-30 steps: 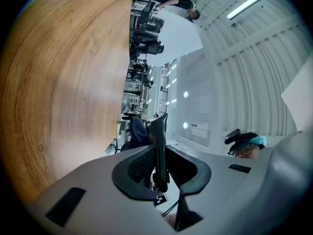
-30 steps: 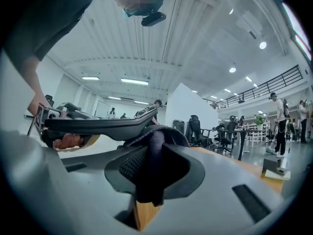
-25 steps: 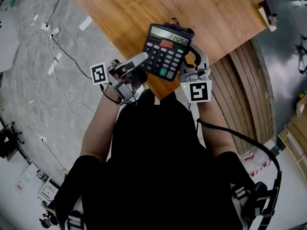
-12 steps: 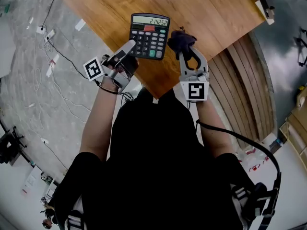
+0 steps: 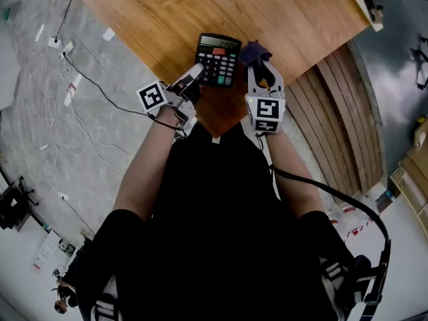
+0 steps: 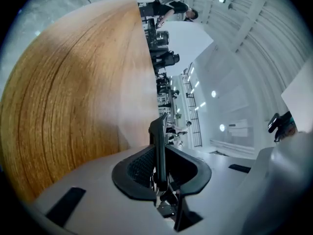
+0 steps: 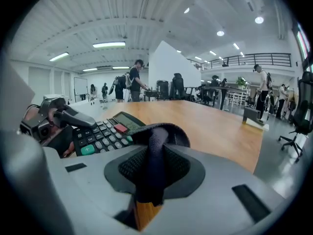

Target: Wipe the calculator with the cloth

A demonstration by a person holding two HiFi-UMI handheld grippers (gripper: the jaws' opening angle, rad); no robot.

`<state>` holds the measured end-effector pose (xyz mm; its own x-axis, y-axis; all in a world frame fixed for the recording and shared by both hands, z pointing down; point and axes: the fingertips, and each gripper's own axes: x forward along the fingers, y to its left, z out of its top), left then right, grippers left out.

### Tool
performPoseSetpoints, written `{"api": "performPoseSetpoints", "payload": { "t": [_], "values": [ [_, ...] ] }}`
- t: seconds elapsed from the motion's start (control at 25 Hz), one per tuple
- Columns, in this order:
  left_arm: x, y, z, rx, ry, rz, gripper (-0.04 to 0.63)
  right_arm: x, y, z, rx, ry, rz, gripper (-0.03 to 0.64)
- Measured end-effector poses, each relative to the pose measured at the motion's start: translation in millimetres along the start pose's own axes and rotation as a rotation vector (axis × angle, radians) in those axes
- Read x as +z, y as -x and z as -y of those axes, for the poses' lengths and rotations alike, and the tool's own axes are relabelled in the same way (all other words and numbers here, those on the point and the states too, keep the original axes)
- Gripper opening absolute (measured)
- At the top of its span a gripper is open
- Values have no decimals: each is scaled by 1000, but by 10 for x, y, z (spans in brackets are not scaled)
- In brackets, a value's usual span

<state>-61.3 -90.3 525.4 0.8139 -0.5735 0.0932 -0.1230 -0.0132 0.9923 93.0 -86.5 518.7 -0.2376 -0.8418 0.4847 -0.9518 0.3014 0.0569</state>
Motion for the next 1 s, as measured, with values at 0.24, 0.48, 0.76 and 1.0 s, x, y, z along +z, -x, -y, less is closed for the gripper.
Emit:
{"api": "performPoseSetpoints", "payload": {
  "t": [0.24,0.48,0.76,1.0],
  "values": [
    [-67,-21,-304,121,-96,-23,71,-313,-149,-15,0,-33,-129,80],
    [-43,60,-373,215,-181,-36,75,-415,-204,-123,3,-38,-201,80],
    [-36,-87,-511,566,-622,-213,114,-506,-336,23,37,-42,-286,80],
    [-78,18,-532,687,-893,-298,114,-491,-268,-93,51,-24,-328,81]
  ]
}}
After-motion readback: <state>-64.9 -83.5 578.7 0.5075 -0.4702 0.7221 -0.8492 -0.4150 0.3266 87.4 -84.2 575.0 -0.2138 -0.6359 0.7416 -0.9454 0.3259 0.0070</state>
